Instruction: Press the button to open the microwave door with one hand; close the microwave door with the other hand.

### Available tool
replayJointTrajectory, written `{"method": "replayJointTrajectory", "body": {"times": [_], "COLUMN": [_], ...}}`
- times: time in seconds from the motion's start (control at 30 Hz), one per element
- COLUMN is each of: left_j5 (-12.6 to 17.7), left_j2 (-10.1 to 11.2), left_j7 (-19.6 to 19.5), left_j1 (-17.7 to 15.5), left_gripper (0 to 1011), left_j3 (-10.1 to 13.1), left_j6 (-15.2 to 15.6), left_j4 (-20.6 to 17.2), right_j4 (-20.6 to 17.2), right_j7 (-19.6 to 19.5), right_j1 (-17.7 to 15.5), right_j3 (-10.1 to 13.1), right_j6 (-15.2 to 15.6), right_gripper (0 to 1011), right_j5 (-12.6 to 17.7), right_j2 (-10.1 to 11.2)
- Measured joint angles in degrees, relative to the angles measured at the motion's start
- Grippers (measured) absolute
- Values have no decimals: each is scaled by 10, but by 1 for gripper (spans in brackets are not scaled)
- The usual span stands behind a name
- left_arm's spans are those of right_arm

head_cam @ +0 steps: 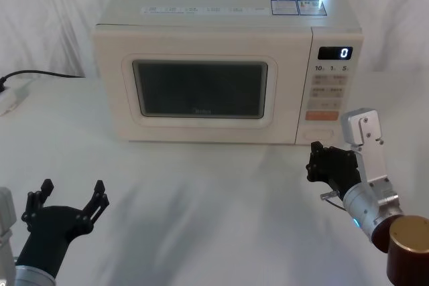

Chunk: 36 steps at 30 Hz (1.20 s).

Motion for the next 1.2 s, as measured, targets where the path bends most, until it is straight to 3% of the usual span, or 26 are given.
{"method": "replayJointTrajectory", "body": {"times": [1.2], "left_j5": [0], "left_j2": [0], "left_j7": [0], "left_j1": [0], "left_gripper": [1001], "left_j3": [0], "left_j6": [0], "left_j4": [0], "right_j4": [128], "right_j7": [-8], "right_j1": [85], "right_j3": [17], "right_j6": [-27], "right_gripper": [0], "right_j5": [8], "right_j2": [-21]}}
